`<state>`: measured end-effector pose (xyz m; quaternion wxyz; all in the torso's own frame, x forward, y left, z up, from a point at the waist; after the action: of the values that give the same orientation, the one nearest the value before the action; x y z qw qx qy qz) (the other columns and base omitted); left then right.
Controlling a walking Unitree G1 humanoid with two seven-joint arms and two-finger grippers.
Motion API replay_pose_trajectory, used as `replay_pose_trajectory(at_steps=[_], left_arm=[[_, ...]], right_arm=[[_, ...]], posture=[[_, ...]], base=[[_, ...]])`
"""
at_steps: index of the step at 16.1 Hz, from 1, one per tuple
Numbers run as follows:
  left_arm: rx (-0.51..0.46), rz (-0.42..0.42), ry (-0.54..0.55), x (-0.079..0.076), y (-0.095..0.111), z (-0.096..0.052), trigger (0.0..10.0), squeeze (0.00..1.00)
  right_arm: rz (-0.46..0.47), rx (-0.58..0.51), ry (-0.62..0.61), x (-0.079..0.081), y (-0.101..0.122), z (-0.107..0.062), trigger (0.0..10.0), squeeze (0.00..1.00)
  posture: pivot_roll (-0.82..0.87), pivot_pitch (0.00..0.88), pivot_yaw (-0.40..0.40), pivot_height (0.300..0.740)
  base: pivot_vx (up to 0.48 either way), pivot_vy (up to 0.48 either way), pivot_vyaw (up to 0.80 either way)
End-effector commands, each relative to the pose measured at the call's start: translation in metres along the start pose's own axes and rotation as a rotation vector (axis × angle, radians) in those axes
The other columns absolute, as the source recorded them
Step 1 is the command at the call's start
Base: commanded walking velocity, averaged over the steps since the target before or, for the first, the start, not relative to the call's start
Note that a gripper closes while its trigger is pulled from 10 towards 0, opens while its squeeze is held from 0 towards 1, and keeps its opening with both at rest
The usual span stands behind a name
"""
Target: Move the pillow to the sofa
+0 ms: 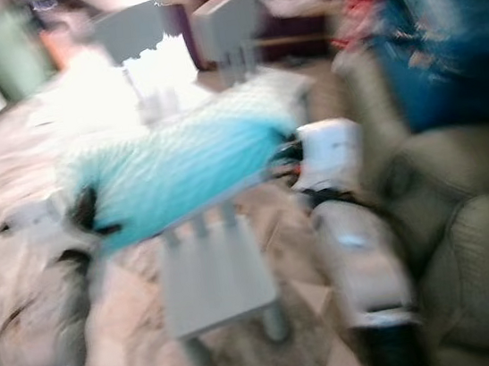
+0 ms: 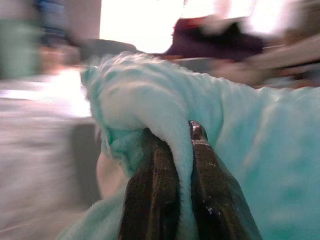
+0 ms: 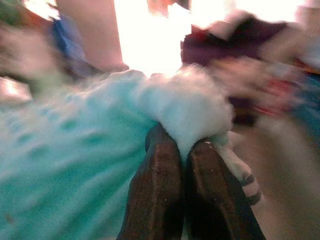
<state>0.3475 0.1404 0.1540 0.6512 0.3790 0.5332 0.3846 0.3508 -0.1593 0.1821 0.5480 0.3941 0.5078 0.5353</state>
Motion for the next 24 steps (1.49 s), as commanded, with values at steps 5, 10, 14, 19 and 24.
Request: replay_pose_trajectory(at_steps=[5,10,14,19,24], left_arm=[[0.004,0.032,0.056,0.022,0.003,-0.007,10.0,0.00],[0.081,0.043,0.081,0.025,-0.011,-0.008,10.0,0.00],[0.140,0.068,0.097,0.027,-0.022,-0.011,10.0,0.00],[0.189,0.026,0.163,0.036,-0.020,-0.011,10.0,0.00],[0.181,-0.062,0.122,0.023,-0.017,-0.012,10.0,0.00]], right_arm=[[0.026,-0.067,0.054,0.020,0.020,0.007,10.0,0.00],[0.025,-0.063,0.052,0.019,0.019,0.006,10.0,0.00],[0.026,-0.060,0.050,0.018,0.019,0.005,10.0,0.00],[0.046,-0.036,0.047,0.017,0.016,0.003,10.0,0.00],[0.057,0.014,0.057,0.019,0.009,-0.001,10.0,0.00]], posture=[[-0.15,0.000,0.056,0.740],[-0.15,0.000,0.053,0.740],[-0.15,0.000,0.054,0.740],[-0.15,0.000,0.044,0.740],[-0.16,0.000,0.030,0.740]], base=[[0.000,0.000,0.00],[0.000,0.000,0.00],[0.000,0.000,0.00],[0.000,0.000,0.00],[0.000,0.000,0.00]])
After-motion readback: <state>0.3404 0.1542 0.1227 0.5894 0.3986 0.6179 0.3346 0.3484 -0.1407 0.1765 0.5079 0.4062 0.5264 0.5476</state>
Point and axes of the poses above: a point about 5 cm out from each wrist's last joint towards the gripper, its own z axis pointing out of the wrist towards the gripper, its own y axis along the axis of the wrist's last joint, x = y × z, the point moved 4 cm from there along z, pointing out of the wrist towards the gripper, and after that the axes turned 9 degrees about -z, right-handed, at the moved point
